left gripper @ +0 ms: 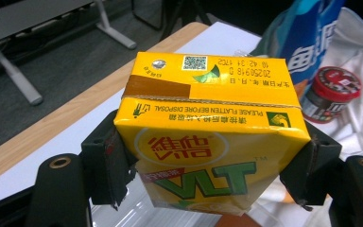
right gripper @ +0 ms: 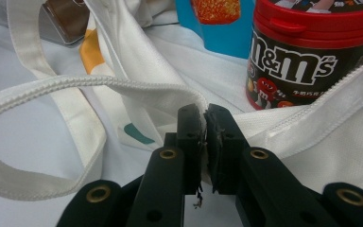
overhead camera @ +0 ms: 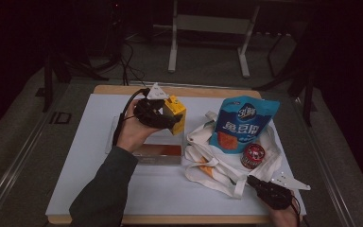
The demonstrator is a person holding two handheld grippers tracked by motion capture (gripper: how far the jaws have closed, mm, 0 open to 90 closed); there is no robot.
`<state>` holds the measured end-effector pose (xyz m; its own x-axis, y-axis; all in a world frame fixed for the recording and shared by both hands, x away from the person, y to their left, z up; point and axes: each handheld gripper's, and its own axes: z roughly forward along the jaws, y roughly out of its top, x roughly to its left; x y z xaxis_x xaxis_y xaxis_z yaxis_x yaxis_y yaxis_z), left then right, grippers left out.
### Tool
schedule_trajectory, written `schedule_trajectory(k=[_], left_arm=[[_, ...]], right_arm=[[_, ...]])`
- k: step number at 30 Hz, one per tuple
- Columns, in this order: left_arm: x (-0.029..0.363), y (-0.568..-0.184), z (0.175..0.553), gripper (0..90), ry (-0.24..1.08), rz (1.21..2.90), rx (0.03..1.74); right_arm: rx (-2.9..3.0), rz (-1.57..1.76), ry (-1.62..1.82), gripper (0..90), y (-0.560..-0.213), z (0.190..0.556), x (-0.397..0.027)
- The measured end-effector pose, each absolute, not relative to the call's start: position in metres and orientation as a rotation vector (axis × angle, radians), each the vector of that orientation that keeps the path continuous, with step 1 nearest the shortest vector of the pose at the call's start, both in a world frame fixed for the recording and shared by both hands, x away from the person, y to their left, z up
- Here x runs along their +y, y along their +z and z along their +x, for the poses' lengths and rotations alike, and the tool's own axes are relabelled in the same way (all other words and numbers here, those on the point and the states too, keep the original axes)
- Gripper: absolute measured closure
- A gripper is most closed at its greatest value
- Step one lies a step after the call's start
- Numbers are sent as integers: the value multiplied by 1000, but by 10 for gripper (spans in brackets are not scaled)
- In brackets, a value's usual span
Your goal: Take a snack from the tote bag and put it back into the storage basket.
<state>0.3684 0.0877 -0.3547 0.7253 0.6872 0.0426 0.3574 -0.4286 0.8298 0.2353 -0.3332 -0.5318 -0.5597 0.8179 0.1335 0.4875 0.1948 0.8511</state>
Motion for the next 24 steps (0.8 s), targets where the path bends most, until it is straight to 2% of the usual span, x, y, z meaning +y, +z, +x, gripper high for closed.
schedule_trajectory(k=[24], left_arm=[[123,-366,382,288,553,2027,967]], right_arm=[[2125,1229,1314,840,-532,235,-333]])
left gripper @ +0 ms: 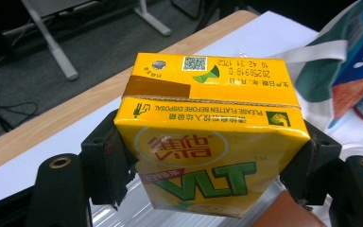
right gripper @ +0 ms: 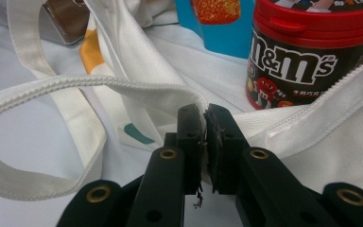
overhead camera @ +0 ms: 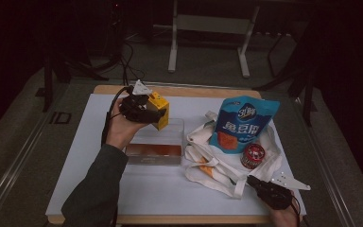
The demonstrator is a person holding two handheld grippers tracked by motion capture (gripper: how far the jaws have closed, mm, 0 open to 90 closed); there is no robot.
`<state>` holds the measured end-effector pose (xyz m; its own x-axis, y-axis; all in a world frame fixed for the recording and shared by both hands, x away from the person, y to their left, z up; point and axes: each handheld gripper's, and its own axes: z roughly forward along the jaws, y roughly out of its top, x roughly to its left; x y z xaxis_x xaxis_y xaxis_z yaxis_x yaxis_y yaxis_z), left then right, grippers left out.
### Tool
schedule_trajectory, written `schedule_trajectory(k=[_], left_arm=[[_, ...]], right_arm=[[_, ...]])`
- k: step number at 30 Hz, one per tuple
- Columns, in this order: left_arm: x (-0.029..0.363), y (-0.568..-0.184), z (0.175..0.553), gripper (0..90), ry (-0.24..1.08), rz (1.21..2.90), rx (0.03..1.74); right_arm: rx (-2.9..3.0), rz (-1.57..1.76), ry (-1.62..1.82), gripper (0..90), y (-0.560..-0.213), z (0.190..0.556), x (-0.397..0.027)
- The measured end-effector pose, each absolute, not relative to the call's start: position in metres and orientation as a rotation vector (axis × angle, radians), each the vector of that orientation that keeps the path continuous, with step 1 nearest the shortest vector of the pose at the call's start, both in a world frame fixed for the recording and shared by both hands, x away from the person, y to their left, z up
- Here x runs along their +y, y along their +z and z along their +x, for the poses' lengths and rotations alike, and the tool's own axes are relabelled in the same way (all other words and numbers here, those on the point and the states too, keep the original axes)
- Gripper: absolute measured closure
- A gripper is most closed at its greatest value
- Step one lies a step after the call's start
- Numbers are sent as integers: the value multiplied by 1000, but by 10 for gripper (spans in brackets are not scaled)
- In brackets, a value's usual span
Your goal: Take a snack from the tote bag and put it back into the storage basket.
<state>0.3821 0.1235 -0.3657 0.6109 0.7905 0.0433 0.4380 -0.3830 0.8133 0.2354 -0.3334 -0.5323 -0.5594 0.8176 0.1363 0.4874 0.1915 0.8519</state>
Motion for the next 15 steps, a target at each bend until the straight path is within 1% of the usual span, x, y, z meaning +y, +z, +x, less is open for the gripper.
schedule_trajectory(k=[15], left_arm=[[130,-385,388,288,605,2055,1033]], right_arm=[[2126,1229,1311,839,-532,235,-333]])
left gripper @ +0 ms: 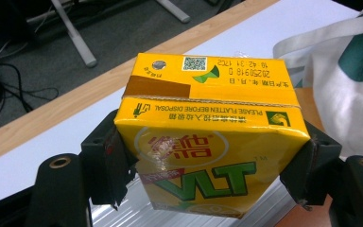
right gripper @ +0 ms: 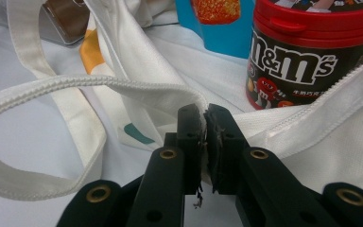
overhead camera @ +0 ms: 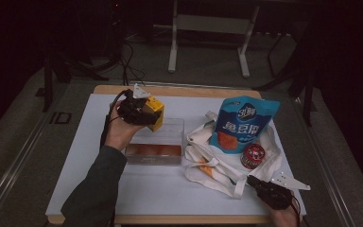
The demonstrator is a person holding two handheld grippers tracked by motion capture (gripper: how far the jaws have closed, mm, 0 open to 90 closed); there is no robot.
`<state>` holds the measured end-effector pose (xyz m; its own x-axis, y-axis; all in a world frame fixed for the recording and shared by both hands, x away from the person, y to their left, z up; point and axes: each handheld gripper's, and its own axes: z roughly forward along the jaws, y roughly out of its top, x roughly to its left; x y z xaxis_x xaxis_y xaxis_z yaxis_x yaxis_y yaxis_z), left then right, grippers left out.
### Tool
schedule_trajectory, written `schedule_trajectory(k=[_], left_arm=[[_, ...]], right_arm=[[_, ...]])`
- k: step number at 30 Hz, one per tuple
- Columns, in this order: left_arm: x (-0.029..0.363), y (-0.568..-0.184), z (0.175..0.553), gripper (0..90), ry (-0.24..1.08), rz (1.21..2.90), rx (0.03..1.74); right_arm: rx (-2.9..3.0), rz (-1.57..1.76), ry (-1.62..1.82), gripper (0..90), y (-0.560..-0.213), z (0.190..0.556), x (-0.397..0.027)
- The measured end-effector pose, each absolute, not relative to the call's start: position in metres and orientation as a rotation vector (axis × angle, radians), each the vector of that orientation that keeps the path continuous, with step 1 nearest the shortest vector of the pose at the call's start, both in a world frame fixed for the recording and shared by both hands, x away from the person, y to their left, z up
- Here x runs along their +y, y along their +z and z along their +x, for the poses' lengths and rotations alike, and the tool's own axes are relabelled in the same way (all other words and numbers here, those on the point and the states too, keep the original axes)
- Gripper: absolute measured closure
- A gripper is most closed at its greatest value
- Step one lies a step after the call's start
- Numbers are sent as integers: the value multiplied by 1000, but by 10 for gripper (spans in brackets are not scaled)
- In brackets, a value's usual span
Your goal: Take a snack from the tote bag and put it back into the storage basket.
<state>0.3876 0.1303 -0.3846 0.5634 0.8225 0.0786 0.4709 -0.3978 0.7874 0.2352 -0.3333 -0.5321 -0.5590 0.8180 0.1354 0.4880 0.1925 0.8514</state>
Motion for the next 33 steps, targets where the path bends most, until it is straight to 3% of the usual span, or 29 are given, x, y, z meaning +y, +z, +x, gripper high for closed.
schedule_trajectory(k=[33], left_arm=[[175,-426,378,287,645,2049,1182]], right_arm=[[2123,1231,1309,840,-532,235,-333]])
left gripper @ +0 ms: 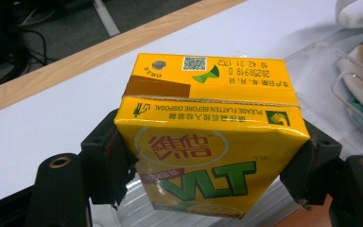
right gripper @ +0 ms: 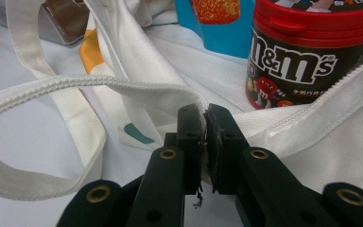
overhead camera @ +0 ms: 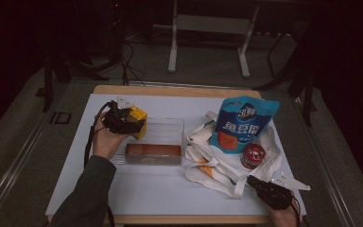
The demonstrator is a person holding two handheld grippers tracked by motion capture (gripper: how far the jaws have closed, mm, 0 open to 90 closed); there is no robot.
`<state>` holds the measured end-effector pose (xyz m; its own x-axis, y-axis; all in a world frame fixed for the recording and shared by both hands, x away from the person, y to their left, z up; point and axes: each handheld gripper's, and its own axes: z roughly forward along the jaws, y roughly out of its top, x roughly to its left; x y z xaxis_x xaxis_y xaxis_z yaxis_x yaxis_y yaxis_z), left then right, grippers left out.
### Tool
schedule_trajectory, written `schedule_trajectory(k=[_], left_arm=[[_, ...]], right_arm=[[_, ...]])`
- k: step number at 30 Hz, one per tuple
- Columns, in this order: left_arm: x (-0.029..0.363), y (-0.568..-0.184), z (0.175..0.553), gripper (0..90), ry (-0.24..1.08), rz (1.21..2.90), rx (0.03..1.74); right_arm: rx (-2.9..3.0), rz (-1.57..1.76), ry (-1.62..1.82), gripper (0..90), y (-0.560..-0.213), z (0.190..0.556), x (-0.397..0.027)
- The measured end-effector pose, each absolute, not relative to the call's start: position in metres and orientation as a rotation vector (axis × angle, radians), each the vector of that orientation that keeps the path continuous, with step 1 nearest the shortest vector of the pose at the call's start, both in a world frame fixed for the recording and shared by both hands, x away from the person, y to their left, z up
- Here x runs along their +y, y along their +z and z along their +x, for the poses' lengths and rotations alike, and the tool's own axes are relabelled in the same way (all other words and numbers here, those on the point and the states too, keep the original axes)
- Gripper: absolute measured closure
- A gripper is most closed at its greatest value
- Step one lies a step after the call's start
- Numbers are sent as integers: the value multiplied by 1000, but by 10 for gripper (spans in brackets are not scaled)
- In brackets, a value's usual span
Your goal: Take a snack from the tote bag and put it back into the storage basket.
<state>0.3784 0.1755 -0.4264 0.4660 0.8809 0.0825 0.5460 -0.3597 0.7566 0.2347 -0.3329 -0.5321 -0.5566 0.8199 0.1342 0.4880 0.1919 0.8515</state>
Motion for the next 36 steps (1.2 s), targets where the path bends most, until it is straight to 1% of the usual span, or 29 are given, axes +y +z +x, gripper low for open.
schedule_trajectory(k=[16,29,36], left_arm=[[191,-449,368,286,665,2101,1232],[198,-460,363,286,654,2108,1261],[204,-463,358,284,634,2081,1287]], right_arm=[[2121,1233,1313,840,-532,235,-333],[2122,1233,1313,840,-532,235,-333],[2121,1233,1312,839,-532,235,-333]])
